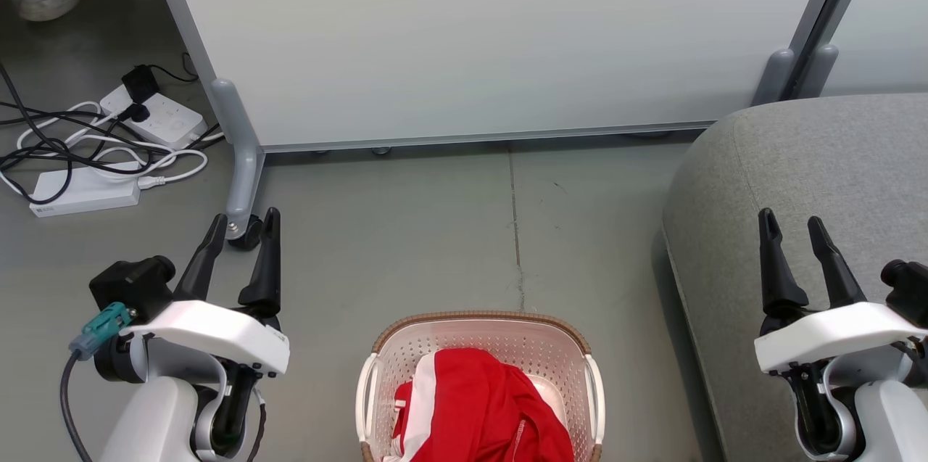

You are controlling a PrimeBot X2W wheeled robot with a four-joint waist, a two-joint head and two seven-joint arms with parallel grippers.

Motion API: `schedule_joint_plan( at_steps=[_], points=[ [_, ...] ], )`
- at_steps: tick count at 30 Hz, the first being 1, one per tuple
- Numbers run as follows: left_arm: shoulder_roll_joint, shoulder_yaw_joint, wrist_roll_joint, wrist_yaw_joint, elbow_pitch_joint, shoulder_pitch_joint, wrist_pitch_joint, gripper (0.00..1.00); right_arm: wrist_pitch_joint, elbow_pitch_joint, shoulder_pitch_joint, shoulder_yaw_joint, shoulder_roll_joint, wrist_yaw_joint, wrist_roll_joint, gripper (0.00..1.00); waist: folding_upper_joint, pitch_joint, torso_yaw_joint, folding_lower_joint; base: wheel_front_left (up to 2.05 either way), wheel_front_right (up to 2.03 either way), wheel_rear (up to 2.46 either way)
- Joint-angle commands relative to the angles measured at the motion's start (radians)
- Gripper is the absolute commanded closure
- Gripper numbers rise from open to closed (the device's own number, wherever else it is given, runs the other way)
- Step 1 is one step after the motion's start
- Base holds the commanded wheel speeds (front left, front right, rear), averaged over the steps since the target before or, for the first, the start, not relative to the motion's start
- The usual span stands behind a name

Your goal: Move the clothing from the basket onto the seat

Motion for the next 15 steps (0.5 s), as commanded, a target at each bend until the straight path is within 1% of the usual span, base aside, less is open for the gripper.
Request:
schedule_joint_plan(
  at_steps=[1,9,15],
  points=[
    [0.013,-0.007,0.033,0.006,-0.02,0.0,-0.007,0.0,-0.009,-0.011,-0.003,0.001,-0.005,0.005,-0.033,0.0,0.0,-0.001,0.001,0.0,0.0,0.0,0.0],
    [0.019,-0.027,0.093,0.017,-0.027,0.021,-0.004,0.0,0.004,-0.015,0.012,0.014,0.0,0.005,-0.106,0.0,0.0,-0.001,0.003,0.0,0.0,0.0,0.0],
    [0.017,-0.031,0.118,0.028,-0.033,0.033,0.0,0.0,0.008,-0.019,0.024,0.016,0.002,0.005,-0.14,0.0,0.0,-0.003,0.005,0.0,0.0,0.0,0.0]
  ],
)
